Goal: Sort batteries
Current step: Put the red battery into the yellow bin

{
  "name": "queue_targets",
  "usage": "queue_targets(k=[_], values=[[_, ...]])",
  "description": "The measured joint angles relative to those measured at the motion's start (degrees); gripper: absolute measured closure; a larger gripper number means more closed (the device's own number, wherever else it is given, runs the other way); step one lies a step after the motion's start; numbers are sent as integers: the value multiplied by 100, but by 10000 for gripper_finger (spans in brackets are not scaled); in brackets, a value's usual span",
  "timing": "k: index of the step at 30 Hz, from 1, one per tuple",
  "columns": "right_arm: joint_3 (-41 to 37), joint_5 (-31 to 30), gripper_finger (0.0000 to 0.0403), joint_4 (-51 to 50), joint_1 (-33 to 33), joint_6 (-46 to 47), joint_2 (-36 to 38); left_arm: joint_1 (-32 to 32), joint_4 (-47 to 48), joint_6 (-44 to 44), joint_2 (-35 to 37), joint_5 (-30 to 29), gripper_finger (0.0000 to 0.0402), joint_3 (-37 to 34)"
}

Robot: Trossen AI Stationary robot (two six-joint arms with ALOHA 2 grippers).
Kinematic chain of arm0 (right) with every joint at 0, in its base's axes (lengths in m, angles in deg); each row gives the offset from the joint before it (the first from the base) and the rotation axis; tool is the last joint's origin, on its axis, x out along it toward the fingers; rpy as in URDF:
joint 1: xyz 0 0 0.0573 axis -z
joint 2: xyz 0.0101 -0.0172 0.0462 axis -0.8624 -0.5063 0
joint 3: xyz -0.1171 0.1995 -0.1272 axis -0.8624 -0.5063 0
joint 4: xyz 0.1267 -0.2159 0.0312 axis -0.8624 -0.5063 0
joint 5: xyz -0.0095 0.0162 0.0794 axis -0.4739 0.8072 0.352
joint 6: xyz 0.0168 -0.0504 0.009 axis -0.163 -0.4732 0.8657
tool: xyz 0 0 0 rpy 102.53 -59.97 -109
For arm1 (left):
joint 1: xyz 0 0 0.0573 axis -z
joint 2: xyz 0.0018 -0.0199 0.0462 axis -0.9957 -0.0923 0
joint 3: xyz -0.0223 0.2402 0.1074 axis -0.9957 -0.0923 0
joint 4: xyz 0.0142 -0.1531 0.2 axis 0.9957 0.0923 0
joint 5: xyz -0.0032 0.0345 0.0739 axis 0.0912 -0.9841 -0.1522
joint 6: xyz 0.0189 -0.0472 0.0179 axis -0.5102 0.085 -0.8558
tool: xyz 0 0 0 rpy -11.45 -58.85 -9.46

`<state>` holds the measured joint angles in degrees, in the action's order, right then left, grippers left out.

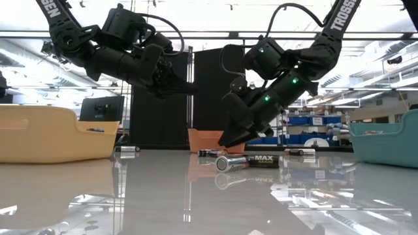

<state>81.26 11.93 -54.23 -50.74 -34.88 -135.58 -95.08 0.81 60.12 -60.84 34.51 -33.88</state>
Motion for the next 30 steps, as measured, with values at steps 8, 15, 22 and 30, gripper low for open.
queue_targets(k=[8, 15, 22, 30], values=[[0, 0, 259, -21, 28, -28, -2, 0, -3, -7, 0, 0, 395, 0], [0, 0, 257, -4, 26, -39, -2, 0, -4, -9, 0, 0, 395, 0], [94, 2, 258, 73, 28, -5, -284, 0, -36, -4, 0, -7, 395, 2], [179, 5, 269, -47, 79, -44, -369, 0, -2, -5, 2, -46, 392, 2]])
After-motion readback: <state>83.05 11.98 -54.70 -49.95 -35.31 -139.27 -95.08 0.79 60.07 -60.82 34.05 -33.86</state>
